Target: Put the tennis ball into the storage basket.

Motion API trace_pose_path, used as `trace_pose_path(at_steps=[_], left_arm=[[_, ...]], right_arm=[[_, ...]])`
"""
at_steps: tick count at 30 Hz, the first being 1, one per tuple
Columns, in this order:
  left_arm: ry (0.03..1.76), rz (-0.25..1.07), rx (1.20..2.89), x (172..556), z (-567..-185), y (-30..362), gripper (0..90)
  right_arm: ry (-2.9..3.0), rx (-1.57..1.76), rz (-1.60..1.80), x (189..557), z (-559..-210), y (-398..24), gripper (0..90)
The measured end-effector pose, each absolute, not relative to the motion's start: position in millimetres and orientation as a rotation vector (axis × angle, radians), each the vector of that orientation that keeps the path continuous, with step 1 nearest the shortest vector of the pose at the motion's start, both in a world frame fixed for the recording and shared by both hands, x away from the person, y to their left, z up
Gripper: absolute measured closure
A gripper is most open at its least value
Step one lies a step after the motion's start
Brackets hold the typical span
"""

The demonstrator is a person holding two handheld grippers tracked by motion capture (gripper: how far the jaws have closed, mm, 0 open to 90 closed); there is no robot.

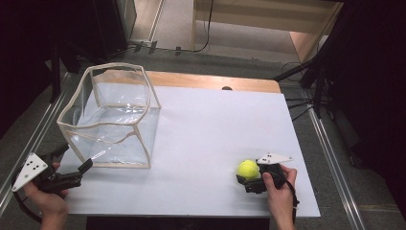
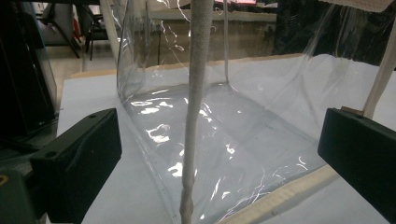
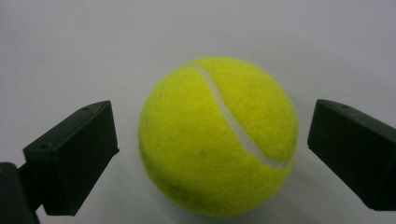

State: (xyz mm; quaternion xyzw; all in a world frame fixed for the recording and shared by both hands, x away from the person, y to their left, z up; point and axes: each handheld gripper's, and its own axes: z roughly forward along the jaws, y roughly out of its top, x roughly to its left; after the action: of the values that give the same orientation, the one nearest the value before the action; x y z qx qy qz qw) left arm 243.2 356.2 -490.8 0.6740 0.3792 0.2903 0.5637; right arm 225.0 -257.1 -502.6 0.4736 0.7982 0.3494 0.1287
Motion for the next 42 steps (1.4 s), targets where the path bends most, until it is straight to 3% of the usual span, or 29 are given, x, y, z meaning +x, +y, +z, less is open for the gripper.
trace_pose_path(at_steps=[10, 12, 42], left_arm=[[0.892, 0.679, 1.58, 241.8, -490.8, 356.9, 0.0], [0.89, 0.68, 1.583, 241.9, -490.8, 356.9, 0.0], [0.875, 0.683, 1.599, 239.6, -491.6, 354.2, 0.0]], right_arm=[[2.358, 1.384, 0.966, 227.3, -506.5, -252.5, 1.1], [2.327, 1.404, 0.942, 226.6, -506.9, -252.3, 22.5], [2.389, 1.331, 0.968, 234.0, -495.6, -226.1, 23.5]])
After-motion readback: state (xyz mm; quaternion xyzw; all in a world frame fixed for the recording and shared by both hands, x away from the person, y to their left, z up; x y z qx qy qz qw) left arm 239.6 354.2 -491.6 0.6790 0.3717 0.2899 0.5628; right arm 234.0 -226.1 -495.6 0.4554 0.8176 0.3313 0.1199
